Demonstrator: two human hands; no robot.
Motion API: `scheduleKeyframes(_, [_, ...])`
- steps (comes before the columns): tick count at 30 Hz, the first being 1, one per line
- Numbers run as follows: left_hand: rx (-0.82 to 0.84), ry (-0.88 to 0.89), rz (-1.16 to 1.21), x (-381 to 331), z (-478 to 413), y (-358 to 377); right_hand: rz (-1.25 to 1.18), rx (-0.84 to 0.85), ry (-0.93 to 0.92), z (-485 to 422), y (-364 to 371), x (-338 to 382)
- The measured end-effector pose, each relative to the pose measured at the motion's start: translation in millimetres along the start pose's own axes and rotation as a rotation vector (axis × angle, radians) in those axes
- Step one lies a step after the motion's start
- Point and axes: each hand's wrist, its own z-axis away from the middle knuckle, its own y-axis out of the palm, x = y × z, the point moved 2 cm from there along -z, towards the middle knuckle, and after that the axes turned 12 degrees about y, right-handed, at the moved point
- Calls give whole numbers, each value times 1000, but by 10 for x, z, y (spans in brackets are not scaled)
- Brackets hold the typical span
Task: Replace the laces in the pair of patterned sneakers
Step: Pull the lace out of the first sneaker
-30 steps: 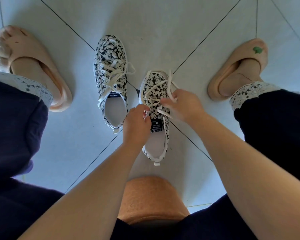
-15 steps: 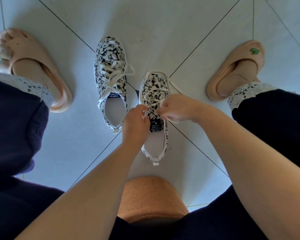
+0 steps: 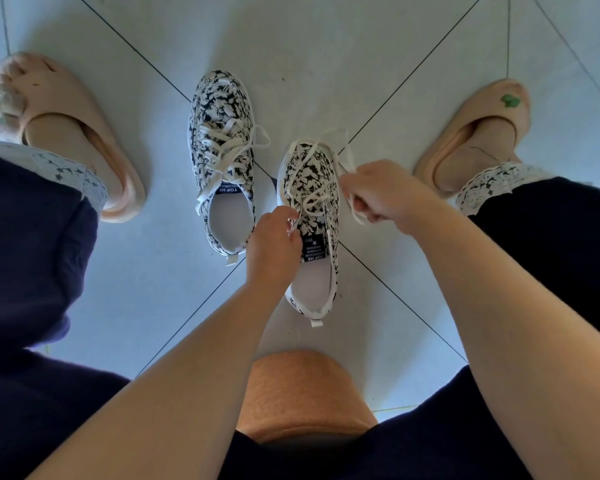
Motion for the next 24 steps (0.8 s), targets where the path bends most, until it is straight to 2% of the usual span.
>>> scheduleKeyframes(1, [-2, 1, -3, 0, -2, -3, 247, -64, -26, -10, 63, 3])
scheduleKeyframes(2, [-2, 4, -8, -1, -3, -4, 375, -77, -54, -9, 135, -1])
scheduleKeyframes(3, [-2, 6, -12, -2, -6, -5, 395, -51, -85, 3, 190, -8])
scheduleKeyframes(4, [0, 4, -16, -3, -9, -6, 278, 4, -119, 31, 213, -1])
scheduleKeyframes(7, [6, -11, -12, -2, -15, -4, -531, 268, -151, 118, 127, 90])
scheduleKeyframes(8, [7, -9, -13, -1, -14, -2, -692, 309, -149, 120, 56, 113])
scheduleKeyframes(10, [9, -1, -18, 3, -9, -1, -712, 252, -143, 91, -26, 110])
scheduleKeyframes(13, [5, -7, -15, 12, -12, -7, -525, 21, -69, 4, -65, 10])
scheduleKeyframes(15, [5, -6, -19, 15, -17, -4, -50, -204, -51, -80, -42, -69])
scheduleKeyframes(16, [5, -2, -20, 14, -17, -1, 169, -262, -58, -131, 12, -116])
scheduleKeyframes(18, [3, 3, -17, 16, -17, 2, 408, -301, -62, -194, 150, -193])
scheduleKeyframes(21, [-1, 1, -19, 25, -19, -2, 624, -307, -92, -241, 350, -231])
scheduleKeyframes(24, [-1, 11, -20, 23, -19, 3, 665, -266, -110, -250, 419, -157])
